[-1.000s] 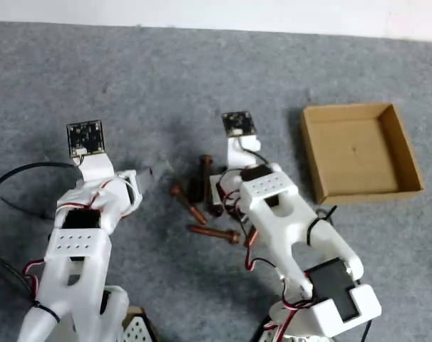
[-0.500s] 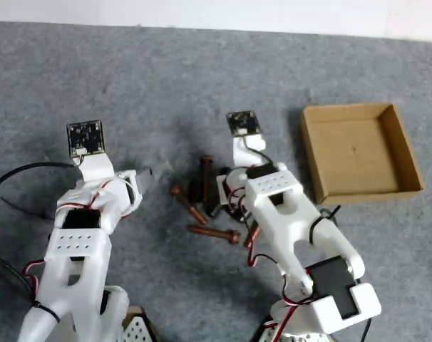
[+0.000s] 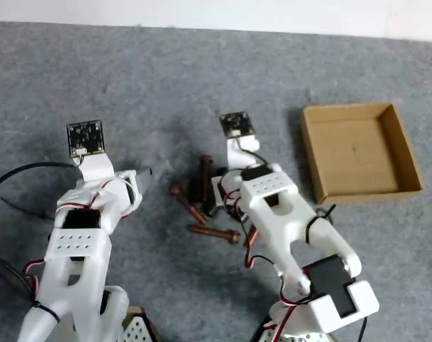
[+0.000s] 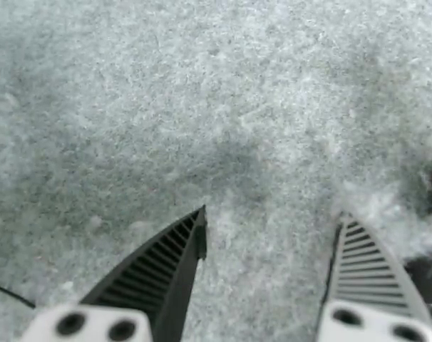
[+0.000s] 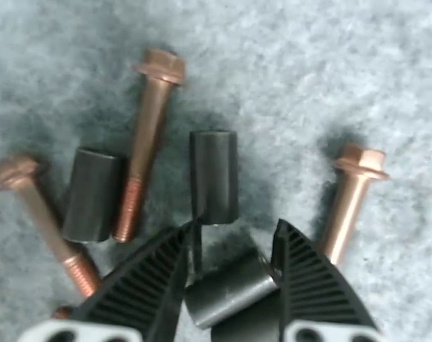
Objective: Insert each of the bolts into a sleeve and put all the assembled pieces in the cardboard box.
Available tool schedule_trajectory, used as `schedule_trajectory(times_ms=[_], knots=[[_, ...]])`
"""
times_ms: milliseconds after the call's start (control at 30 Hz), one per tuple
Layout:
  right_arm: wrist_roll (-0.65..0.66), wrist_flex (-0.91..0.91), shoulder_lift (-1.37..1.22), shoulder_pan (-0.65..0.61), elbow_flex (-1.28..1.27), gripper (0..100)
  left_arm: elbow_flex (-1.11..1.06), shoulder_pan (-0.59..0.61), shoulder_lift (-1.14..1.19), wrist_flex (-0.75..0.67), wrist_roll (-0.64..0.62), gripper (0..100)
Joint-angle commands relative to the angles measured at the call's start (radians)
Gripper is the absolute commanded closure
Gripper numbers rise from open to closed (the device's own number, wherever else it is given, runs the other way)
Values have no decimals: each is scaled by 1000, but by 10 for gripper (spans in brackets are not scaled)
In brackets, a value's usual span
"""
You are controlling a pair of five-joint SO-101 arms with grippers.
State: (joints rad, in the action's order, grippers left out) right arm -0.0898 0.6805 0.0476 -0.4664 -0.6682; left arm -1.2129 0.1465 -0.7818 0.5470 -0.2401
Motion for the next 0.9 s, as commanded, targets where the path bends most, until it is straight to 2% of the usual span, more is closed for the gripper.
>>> schedule_trajectory(times_ms=[0,333,600,867], knots=[[6,-13,2,-13,59,837,12,1,2,-14,-8,733],[6,-18,-4,-13,101,836,12,1,4,-14,-8,733],[12,-13,-242,-10,232,836,12,1,4,-14,-8,733],[9,4,-265,4,272,836,12,1,4,-14,-8,733]])
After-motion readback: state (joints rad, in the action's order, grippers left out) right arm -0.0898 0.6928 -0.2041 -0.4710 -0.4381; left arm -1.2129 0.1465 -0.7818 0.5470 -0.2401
